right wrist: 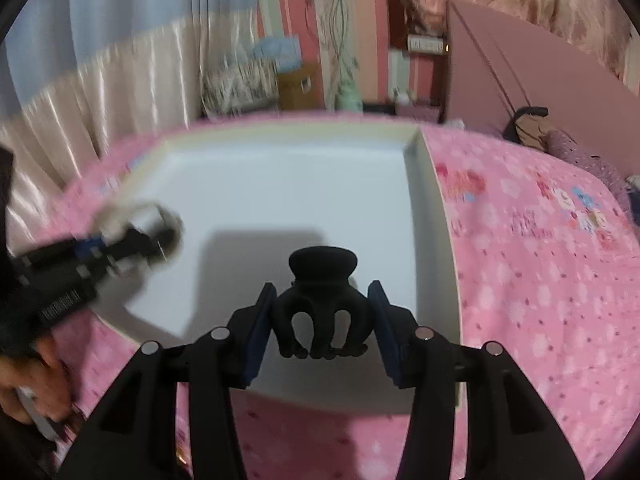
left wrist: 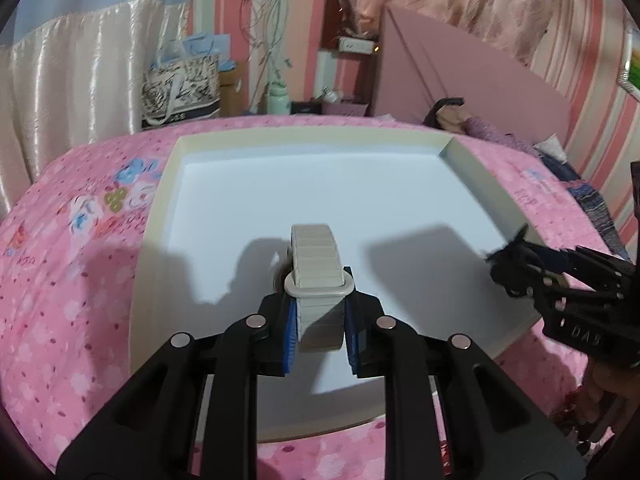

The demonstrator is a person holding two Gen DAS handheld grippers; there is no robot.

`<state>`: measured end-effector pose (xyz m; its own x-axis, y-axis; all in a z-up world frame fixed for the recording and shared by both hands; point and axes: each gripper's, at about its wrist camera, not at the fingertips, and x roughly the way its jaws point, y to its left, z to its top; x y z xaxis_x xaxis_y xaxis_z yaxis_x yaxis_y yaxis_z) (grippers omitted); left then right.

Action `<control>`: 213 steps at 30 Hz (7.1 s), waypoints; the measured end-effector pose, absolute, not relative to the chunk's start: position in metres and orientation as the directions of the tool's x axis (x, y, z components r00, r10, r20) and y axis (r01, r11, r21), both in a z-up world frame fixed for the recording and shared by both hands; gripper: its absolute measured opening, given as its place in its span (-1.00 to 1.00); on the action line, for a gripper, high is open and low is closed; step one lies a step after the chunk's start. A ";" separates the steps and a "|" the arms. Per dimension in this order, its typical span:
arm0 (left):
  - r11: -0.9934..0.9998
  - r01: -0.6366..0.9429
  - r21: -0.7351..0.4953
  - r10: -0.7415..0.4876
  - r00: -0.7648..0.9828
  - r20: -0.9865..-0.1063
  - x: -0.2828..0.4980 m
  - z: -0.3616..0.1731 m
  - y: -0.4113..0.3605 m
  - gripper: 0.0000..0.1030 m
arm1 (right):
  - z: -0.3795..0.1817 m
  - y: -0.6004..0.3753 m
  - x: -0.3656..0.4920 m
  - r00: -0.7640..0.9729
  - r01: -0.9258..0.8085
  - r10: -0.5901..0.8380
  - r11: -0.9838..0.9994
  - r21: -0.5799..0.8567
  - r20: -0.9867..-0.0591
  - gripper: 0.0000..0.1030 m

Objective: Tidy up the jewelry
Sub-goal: 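Carry the watch and claw clip into the white tray with both grippers, then open both grippers to release the watch and claw clip in the tray, then grasp the wooden bead bracelet with the right gripper while the left gripper grasps a black scrunchie, then lower the bead bracelet and black scrunchie into the tray and open both grippers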

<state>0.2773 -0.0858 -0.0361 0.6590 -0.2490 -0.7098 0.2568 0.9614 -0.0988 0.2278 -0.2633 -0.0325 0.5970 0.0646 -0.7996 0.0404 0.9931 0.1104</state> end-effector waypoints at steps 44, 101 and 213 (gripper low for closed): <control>0.987 0.138 0.080 -0.035 0.681 -0.732 0.234 -0.013 -0.089 0.41 | 0.007 -0.257 0.205 0.694 -0.066 0.190 0.977 0.202 -0.695 0.89; 0.985 0.175 -0.009 -0.131 0.702 -0.700 0.224 -0.014 -0.071 0.72 | -0.001 -0.254 0.210 0.689 -0.008 0.098 0.992 0.129 -0.718 0.90; 0.935 0.340 -0.102 -0.325 0.704 -0.632 0.239 -0.008 -0.101 -0.89 | 0.042 -0.223 0.223 0.809 0.015 0.147 0.963 0.269 -0.570 -0.65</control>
